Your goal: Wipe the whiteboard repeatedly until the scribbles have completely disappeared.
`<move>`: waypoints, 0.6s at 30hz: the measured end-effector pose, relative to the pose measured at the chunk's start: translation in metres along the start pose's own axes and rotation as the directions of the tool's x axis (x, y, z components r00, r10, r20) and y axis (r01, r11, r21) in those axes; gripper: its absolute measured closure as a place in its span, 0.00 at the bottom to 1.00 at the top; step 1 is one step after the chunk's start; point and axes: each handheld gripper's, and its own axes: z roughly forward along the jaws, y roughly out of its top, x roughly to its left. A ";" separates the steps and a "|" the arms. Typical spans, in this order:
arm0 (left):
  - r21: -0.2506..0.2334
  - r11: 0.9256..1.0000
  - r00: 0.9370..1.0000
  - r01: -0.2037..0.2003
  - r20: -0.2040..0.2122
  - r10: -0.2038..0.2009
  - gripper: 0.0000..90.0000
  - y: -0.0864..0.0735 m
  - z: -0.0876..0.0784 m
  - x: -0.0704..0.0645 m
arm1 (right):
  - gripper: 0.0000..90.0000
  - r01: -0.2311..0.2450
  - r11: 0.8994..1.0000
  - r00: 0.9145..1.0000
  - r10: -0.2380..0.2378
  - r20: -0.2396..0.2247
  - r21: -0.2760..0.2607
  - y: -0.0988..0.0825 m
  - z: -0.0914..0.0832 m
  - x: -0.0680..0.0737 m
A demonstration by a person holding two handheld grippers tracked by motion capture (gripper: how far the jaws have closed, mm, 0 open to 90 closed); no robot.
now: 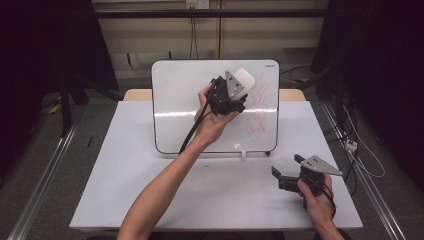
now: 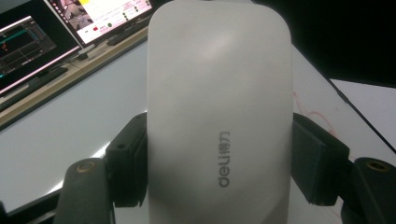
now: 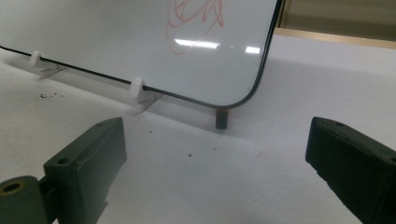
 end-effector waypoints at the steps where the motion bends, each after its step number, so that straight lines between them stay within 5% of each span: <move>1: 0.001 1.000 1.000 -0.006 -0.006 0.006 0.34 0.002 0.002 0.000 | 0.06 -0.004 1.000 1.000 0.004 -0.002 0.000 0.000 0.000 0.000; 18: 0.044 0.998 0.999 -0.036 -0.031 0.037 0.34 0.013 0.035 -0.001 | 0.06 -0.014 1.000 1.000 0.014 -0.004 0.006 -0.001 0.000 0.000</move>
